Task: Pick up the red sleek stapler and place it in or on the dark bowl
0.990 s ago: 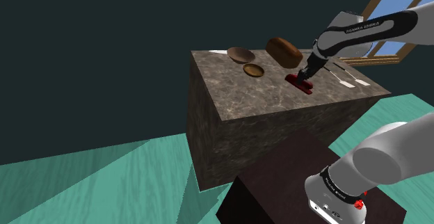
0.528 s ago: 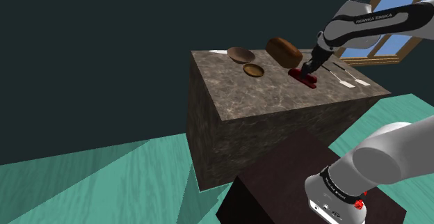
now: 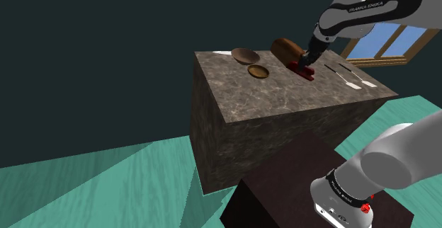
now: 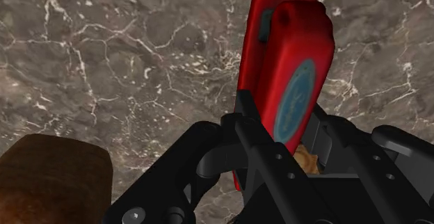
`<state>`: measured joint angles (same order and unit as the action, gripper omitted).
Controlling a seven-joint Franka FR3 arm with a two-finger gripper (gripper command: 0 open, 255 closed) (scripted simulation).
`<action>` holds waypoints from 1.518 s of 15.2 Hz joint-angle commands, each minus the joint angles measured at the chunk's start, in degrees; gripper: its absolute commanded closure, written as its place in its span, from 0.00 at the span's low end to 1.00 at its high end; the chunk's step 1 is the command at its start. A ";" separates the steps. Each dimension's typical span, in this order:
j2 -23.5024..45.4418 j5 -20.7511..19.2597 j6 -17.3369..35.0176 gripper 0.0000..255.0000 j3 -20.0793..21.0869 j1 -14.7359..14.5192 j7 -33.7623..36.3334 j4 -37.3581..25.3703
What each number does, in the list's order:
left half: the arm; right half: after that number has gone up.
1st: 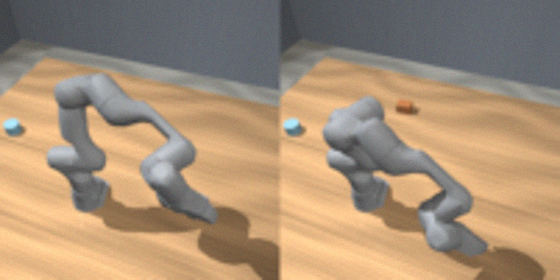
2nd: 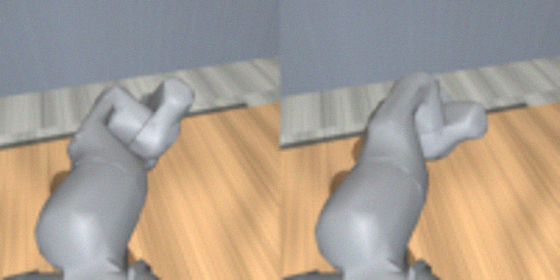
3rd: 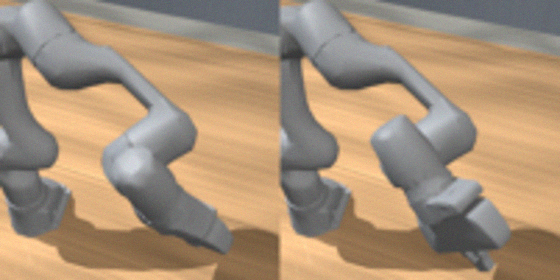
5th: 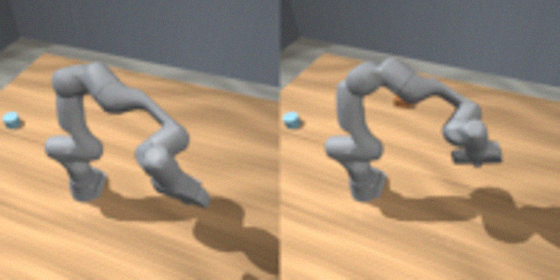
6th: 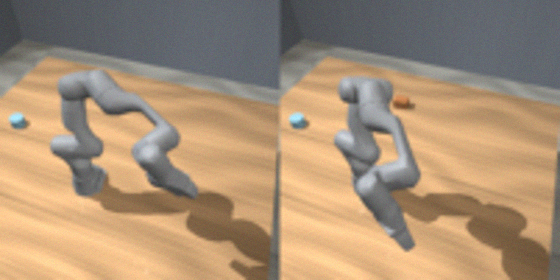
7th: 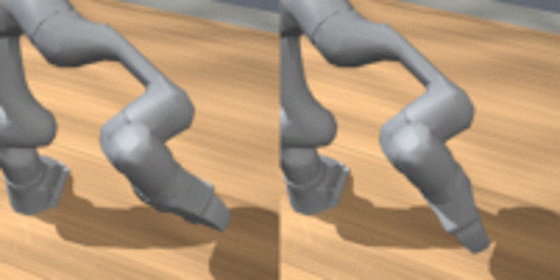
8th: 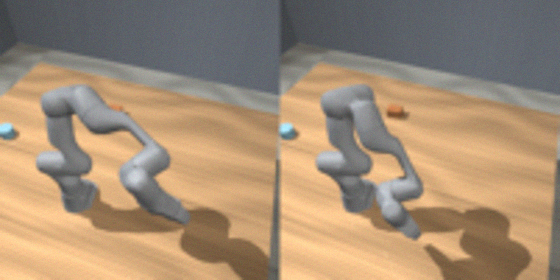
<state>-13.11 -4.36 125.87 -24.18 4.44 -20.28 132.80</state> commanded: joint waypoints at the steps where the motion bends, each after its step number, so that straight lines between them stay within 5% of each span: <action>1: 3.98 1.91 -0.21 1.00 0.19 -1.13 0.05 -3.95; 15: 33.70 13.58 -9.05 1.00 3.62 -2.73 1.38 -40.44; 20: 46.56 16.33 -16.31 1.00 5.27 -0.70 3.17 -60.30; 23: 57.09 17.74 -23.42 1.00 6.55 1.78 5.07 -78.13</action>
<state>40.44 12.93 104.78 -18.03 5.38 -15.79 60.63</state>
